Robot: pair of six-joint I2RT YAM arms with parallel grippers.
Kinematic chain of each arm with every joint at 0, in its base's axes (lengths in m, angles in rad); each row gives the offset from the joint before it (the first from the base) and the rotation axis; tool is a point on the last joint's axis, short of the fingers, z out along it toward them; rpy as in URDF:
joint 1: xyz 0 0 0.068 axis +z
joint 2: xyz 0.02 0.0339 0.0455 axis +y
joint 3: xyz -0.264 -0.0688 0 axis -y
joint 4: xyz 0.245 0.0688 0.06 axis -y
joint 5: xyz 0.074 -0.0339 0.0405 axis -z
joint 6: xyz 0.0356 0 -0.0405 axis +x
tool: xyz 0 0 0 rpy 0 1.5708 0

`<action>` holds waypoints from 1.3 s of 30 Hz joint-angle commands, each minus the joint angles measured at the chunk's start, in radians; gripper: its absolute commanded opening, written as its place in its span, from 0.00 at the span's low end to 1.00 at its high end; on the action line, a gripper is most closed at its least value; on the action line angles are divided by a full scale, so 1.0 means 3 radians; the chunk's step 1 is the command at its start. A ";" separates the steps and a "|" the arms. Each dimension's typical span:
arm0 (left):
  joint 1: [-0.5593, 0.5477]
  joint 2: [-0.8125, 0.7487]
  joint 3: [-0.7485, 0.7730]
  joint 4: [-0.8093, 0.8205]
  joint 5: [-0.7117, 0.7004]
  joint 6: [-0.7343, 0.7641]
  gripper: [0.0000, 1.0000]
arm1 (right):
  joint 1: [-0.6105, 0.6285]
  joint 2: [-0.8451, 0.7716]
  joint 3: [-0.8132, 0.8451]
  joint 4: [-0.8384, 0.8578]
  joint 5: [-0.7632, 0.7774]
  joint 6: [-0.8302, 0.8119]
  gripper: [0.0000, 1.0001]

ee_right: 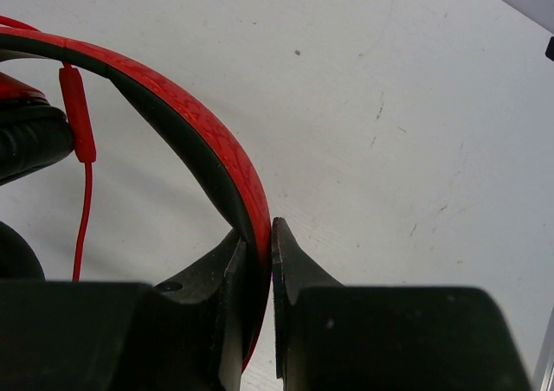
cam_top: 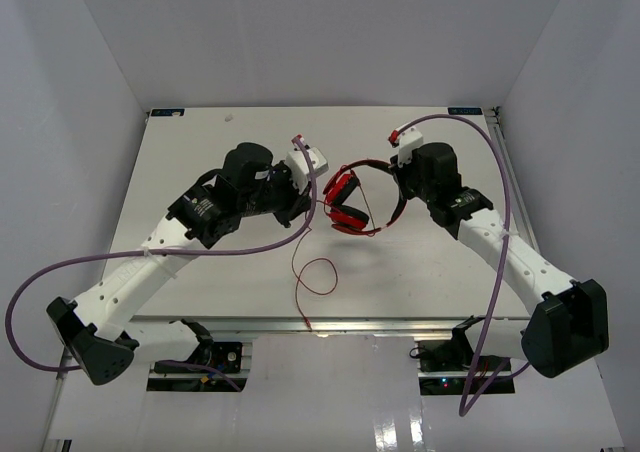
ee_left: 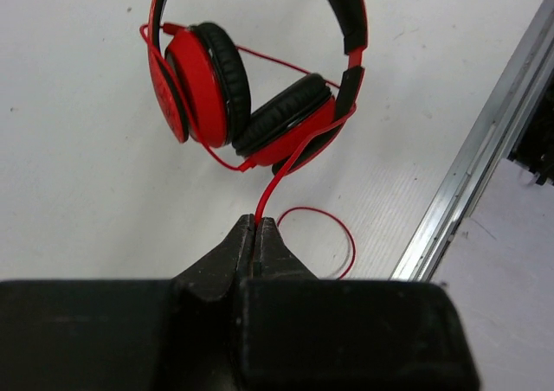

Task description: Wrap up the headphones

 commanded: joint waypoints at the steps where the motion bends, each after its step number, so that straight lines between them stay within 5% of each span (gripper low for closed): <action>1: -0.0029 -0.0021 0.0072 -0.0212 -0.0432 0.0008 0.00 | -0.0008 -0.0159 0.0108 0.0319 -0.0144 0.0027 0.08; 10: -0.0029 0.0253 0.0237 0.0007 -0.0893 0.0248 0.00 | -0.0002 -0.0264 -0.0022 -0.0032 -0.1122 -0.0429 0.08; 18: -0.0029 0.0386 0.0448 0.0168 -0.0610 0.0265 0.00 | 0.0125 -0.0234 -0.0123 -0.0078 -0.1117 -0.0402 0.08; 32: 0.0113 0.0580 0.0170 0.0323 -0.0913 0.0328 0.00 | 0.0268 -0.0422 -0.0212 -0.0142 -0.1494 -0.0400 0.08; 36: 0.0143 0.0591 0.0086 0.0469 -0.0877 0.0261 0.06 | 0.0259 -0.0494 -0.0188 -0.0202 -0.1675 -0.0262 0.08; 39: 0.0182 0.0535 -0.0061 0.0618 -0.0833 0.0161 0.22 | 0.0252 -0.0523 -0.0132 -0.0255 -0.1792 -0.0173 0.08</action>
